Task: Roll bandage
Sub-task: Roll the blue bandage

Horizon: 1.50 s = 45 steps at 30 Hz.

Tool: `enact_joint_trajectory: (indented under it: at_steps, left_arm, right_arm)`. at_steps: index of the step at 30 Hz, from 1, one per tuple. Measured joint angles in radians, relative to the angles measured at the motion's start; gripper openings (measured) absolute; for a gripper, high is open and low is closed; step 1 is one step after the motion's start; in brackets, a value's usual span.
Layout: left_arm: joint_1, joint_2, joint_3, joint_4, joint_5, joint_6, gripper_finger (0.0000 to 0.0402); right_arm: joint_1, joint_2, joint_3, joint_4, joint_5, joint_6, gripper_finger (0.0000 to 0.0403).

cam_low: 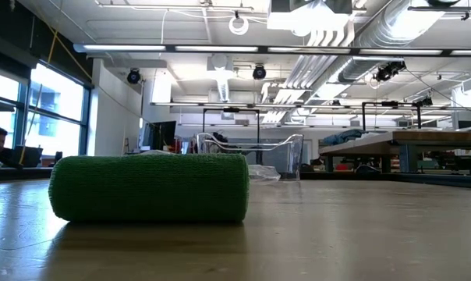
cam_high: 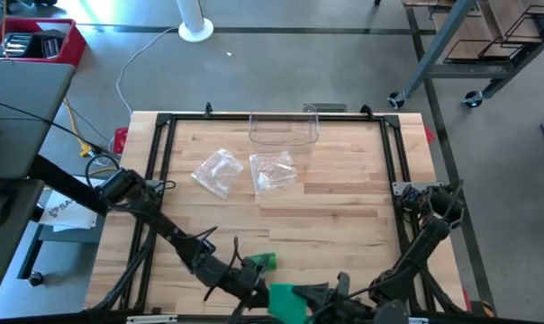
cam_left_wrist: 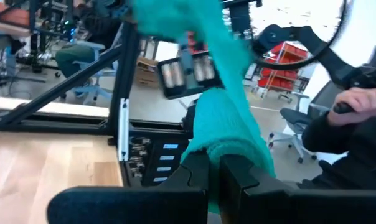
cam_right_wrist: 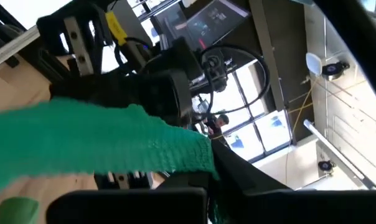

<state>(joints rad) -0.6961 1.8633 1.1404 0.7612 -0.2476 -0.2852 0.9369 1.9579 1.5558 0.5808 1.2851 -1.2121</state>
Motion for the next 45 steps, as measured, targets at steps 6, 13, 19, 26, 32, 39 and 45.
enact_joint_trajectory:
  at_steps: [6, 13, 19, 26, 32, 39, 45]
  left_arm:
    - [-0.021, 0.0, 0.0, 0.017, 0.0, 0.038, 0.0001]
    - [-0.04, 0.0, 0.0, 0.053, -0.017, 0.093, 0.0001]
    - [-0.046, 0.0, 0.0, 0.048, -0.055, 0.098, 0.0001]
    - [-0.03, 0.0, 0.0, 0.046, -0.086, 0.078, 0.0001]
    - [-0.023, 0.0, 0.0, 0.037, -0.088, 0.058, 0.0001]
    - [-0.039, -0.002, 0.0, 0.055, -0.067, 0.086, 0.0001]
    - [-0.075, -0.002, 0.0, 0.092, -0.065, 0.163, 0.0001]
  right_arm:
    - [0.009, 0.0, 0.0, -0.006, 0.057, 0.059, 0.0]
    - [0.031, -0.001, 0.0, -0.031, 0.11, 0.167, 0.0]
    - [0.072, -0.001, 0.0, -0.004, 0.127, 0.184, 0.0]
    - [0.08, -0.002, 0.0, 0.14, -0.004, 0.111, 0.0]
    - [0.08, -0.002, 0.0, 0.248, -0.003, 0.003, 0.0]
    - [0.063, -0.002, 0.0, 0.234, 0.036, 0.04, 0.0]
    - [0.031, -0.002, 0.0, 0.082, 0.098, 0.201, 0.0]
